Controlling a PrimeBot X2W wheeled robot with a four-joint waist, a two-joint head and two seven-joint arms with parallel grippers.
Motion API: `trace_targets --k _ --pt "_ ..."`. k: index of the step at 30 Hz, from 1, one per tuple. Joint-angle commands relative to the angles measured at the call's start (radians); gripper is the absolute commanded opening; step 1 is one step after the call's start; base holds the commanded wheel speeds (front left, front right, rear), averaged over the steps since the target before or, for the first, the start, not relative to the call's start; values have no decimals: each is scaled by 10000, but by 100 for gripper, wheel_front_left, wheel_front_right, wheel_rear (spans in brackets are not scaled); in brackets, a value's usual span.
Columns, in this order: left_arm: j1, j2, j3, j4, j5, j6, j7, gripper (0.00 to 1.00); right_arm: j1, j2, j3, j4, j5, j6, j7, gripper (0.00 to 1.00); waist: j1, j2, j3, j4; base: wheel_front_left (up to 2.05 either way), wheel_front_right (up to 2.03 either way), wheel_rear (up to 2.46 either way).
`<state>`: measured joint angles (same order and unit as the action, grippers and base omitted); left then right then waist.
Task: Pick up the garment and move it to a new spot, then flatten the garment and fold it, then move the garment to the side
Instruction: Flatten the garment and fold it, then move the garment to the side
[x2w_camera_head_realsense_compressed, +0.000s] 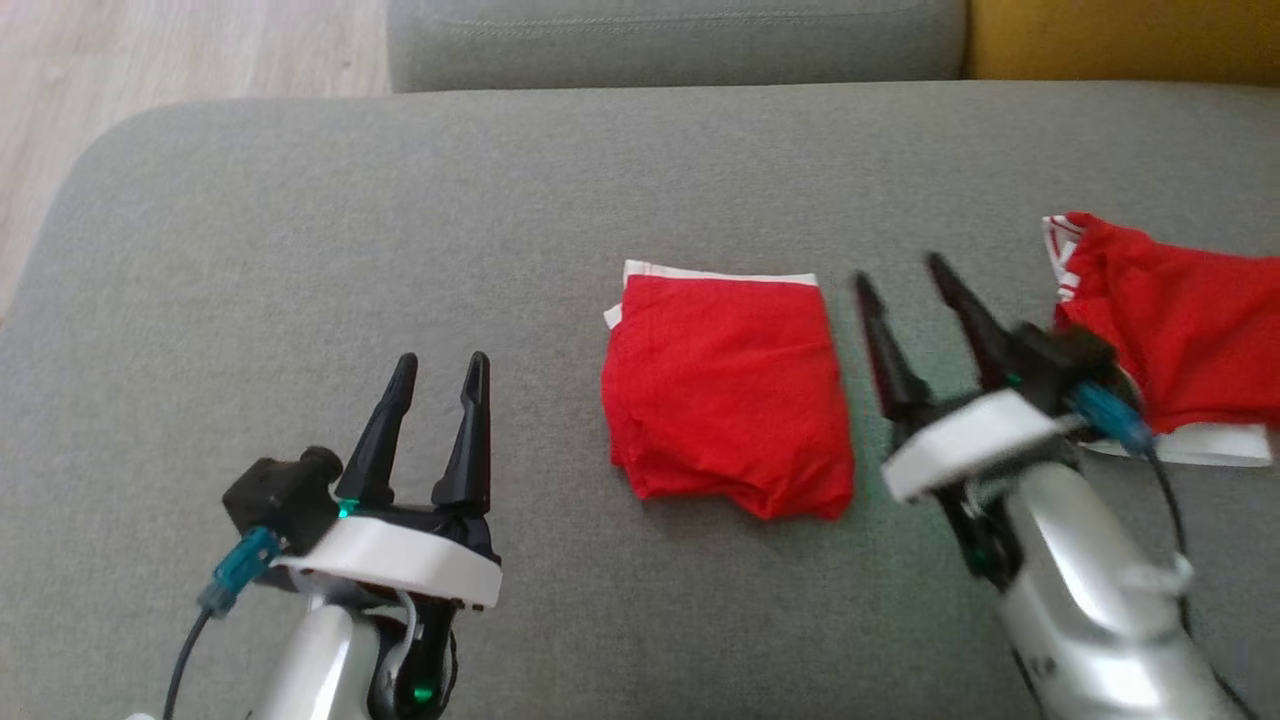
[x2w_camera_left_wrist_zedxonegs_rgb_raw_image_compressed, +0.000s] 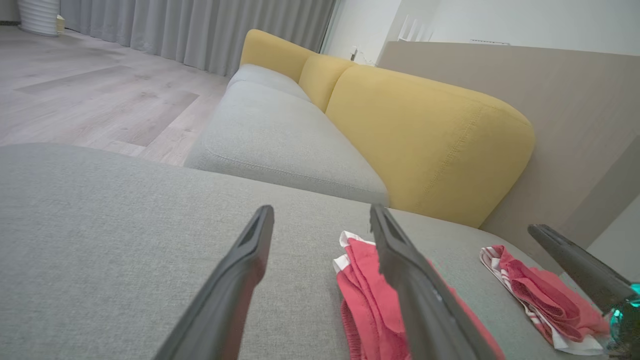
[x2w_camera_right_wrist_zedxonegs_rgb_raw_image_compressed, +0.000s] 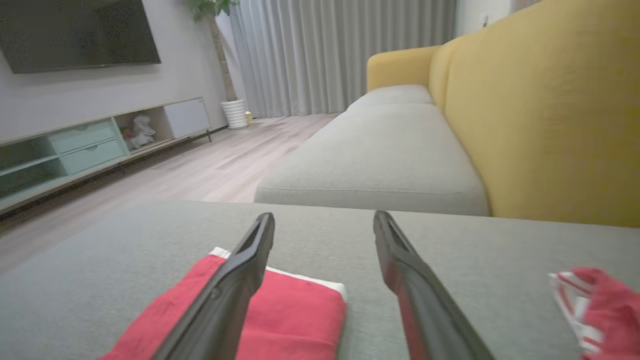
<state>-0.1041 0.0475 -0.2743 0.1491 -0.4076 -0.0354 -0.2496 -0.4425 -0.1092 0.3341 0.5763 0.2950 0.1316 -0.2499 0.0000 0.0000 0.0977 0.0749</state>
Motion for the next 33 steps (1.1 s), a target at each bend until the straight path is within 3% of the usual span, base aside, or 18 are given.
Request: trace_targets --k 1,7,12,28,33 --pt "-298 28 331 -366 -12 8 -122 100 254 128 -99 -501 -230 -9 -110 100 0 0 -68 -79 0 0 0" --pt "-224 28 180 -360 -9 36 -122 100 1950 293 -1727 -2450 -2236 -9 -115 100 0 0 -127 -200 0 0 0" --pt "-63 28 164 -224 161 58 -122 100 2910 514 -2476 -3339 -2782 -9 -116 100 0 0 -113 -273 0 0 0" --pt "-95 28 178 -297 132 80 -122 100 3272 588 -2599 -3869 -2359 -9 230 100 0 0 90 -81 0 0 0" --pt "-211 28 146 -362 101 91 -122 100 2996 588 -2253 -3727 -1568 -9 555 100 0 0 374 92 0 0 0"
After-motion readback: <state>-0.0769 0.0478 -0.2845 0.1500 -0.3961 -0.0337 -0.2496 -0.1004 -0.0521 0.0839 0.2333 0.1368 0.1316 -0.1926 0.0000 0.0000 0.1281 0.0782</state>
